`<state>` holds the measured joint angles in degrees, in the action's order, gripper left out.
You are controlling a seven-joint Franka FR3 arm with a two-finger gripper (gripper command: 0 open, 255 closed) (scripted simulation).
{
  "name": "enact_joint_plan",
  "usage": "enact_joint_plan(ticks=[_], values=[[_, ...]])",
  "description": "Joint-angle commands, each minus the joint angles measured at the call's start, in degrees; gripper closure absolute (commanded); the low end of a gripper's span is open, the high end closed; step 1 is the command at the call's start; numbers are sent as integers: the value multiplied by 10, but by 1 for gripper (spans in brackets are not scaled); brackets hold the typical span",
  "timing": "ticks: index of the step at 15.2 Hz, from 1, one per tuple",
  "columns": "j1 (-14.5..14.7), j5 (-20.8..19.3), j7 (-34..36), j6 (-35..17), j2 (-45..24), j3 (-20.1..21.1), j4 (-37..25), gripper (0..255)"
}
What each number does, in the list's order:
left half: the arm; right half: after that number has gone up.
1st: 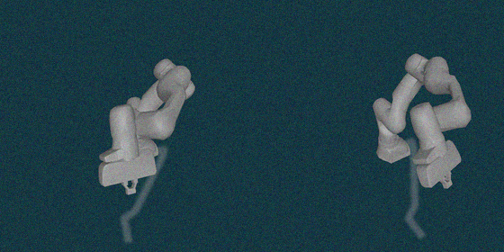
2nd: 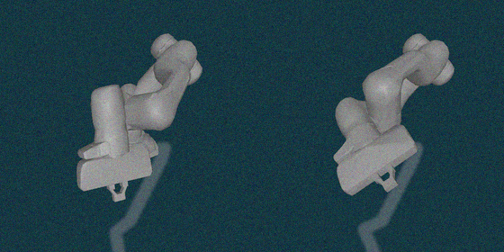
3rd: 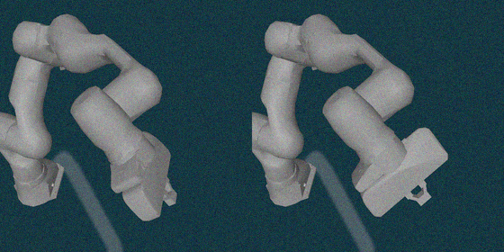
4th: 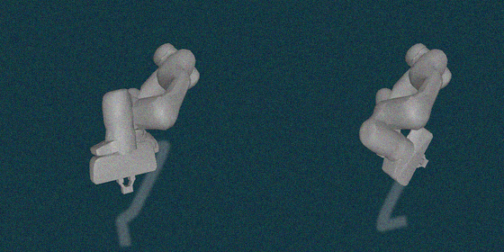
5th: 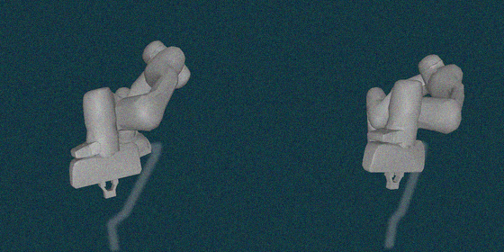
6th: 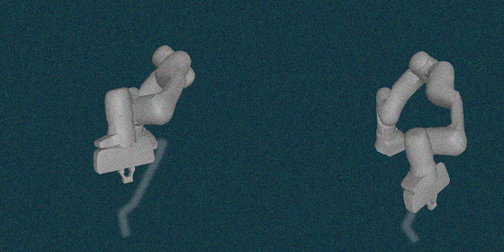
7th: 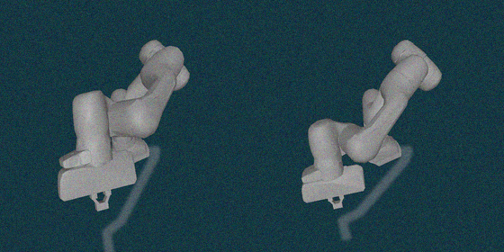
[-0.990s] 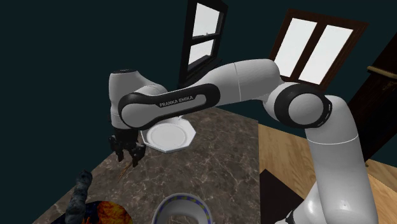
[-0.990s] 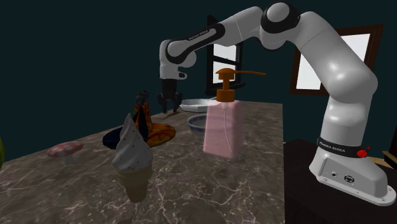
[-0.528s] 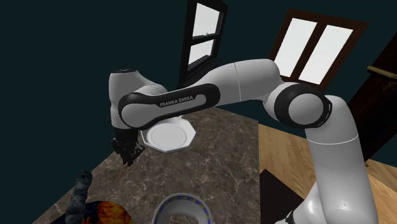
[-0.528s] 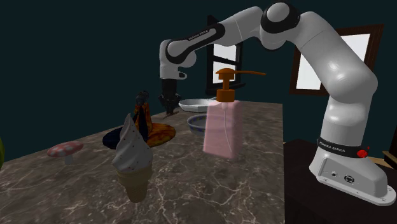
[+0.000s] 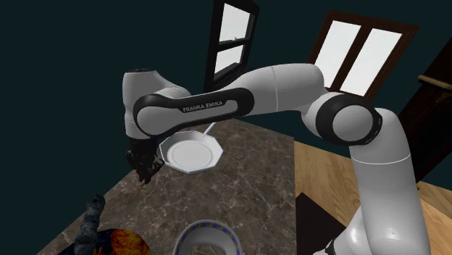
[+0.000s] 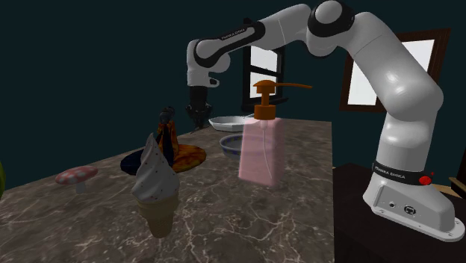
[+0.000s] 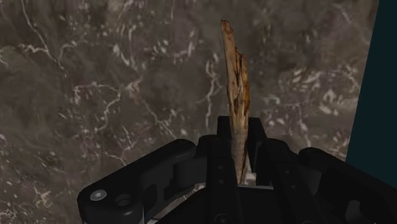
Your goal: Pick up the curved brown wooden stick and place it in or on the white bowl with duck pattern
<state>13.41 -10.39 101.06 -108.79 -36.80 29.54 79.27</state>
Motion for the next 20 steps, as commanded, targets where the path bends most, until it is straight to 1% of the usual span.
enact_joint_plan(ticks=[1,9,17,20], values=[[0,2,0,11,6,2,-6,255],[3,9,0,65,19,6,-49,255],[11,11,1,123,22,9,-105,255],[-19,40,8,73,104,27,23,255]])
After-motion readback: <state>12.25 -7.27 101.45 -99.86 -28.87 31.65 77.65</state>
